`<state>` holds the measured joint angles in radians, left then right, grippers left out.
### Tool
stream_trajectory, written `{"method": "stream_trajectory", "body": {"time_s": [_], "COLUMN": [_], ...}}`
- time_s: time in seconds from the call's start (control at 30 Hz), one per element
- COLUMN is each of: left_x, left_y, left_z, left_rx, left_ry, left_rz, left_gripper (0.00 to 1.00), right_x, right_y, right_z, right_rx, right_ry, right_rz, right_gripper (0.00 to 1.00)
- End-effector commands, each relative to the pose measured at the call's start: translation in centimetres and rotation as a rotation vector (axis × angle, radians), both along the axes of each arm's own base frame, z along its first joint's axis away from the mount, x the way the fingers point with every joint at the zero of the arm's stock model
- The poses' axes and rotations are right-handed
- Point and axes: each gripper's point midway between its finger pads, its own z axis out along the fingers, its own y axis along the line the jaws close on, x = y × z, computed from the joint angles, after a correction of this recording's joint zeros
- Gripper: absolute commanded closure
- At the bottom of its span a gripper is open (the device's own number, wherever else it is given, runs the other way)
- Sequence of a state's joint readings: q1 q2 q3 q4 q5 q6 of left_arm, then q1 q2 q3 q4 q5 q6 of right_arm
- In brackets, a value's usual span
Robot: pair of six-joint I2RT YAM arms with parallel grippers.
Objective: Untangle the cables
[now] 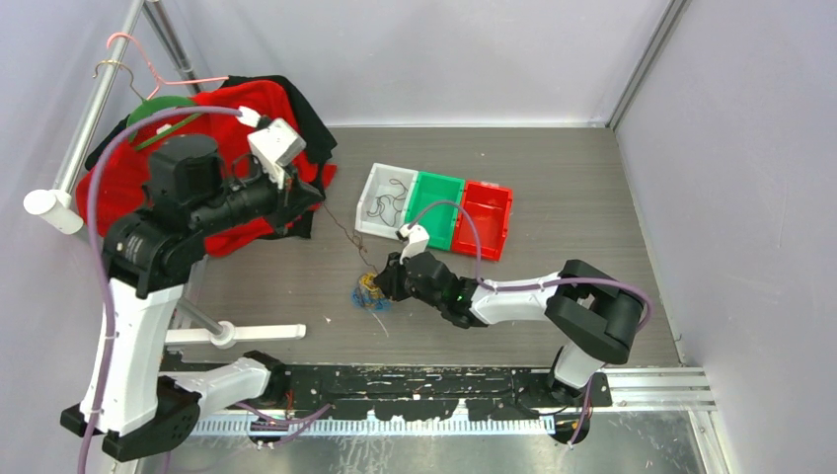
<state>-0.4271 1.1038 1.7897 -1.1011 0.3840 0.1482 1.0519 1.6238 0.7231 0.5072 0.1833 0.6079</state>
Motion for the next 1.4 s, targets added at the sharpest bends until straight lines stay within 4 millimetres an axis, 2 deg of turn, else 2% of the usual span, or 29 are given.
{"method": "stream_trajectory", "body": {"time_s": [0.0, 0.1, 0.17, 0.27, 0.33, 0.47, 0.67, 0.8, 0.97, 1.03, 1.1, 1.17, 1.27, 1.37], "left_x": [1.2, 1.2, 0.8, -0.1, -0.2, 0.2, 0.5, 0.5, 0.1, 0.0, -0.1, -0.1, -0.1, 0.2], "left_y": [2.4, 3.6, 3.6, 2.6, 2.2, 2.3, 2.3, 2.3, 2.5, 2.6, 2.8, 2.9, 2.9, 2.2], "left_z": [8.4, 11.3, 12.6, 12.3, 11.7, 12.0, 13.1, 13.4, 13.8, 13.9, 13.5, 12.5, 8.3, 2.5], "left_rx": [-0.099, -0.135, -0.172, -0.199, -0.209, -0.216, -0.226, -0.227, -0.228, -0.225, -0.218, -0.205, -0.163, -0.118], "left_ry": [-0.314, -0.416, -0.456, -0.420, -0.390, -0.407, -0.427, -0.429, -0.438, -0.445, -0.434, -0.414, -0.319, -0.197], "left_rz": [0.152, 0.215, 0.214, 0.148, 0.134, 0.150, 0.157, 0.156, 0.156, 0.157, 0.163, 0.171, 0.172, 0.154], "left_gripper": [1.00, 1.00, 1.00, 1.00, 1.00, 1.00, 1.00, 1.00, 1.00, 1.00, 1.00, 1.00, 0.97, 0.90], "right_x": [0.0, -0.2, -0.3, -0.4, -0.4, -0.3, -1.4, -1.8, 0.1, 0.7, 1.2, 1.3, 1.0, 0.0], "right_y": [-0.3, -0.7, -1.0, -1.2, -1.3, -1.0, 1.3, 2.8, 3.8, 4.1, 3.9, 3.4, 2.8, 2.7], "right_z": [1.4, 1.0, 0.8, 1.4, 2.4, 5.0, 9.3, 10.5, 10.5, 10.6, 11.6, 13.0, 15.4, 17.8], "right_rx": [0.037, 0.037, 0.036, 0.046, 0.056, 0.076, 0.133, 0.151, 0.092, 0.076, 0.072, 0.077, 0.100, 0.158], "right_ry": [-0.006, -0.001, 0.001, -0.010, -0.030, -0.087, -0.201, -0.277, -0.325, -0.350, -0.386, -0.415, -0.435, -0.433], "right_rz": [-0.026, -0.032, -0.037, -0.038, -0.033, -0.009, 0.135, 0.219, 0.181, 0.172, 0.159, 0.147, 0.150, 0.181], "right_gripper": [0.78, 0.77, 0.73, 0.62, 0.56, 0.49, 0.35, 0.31, 0.41, 0.62, 0.84, 0.97, 0.99, 0.99]}}
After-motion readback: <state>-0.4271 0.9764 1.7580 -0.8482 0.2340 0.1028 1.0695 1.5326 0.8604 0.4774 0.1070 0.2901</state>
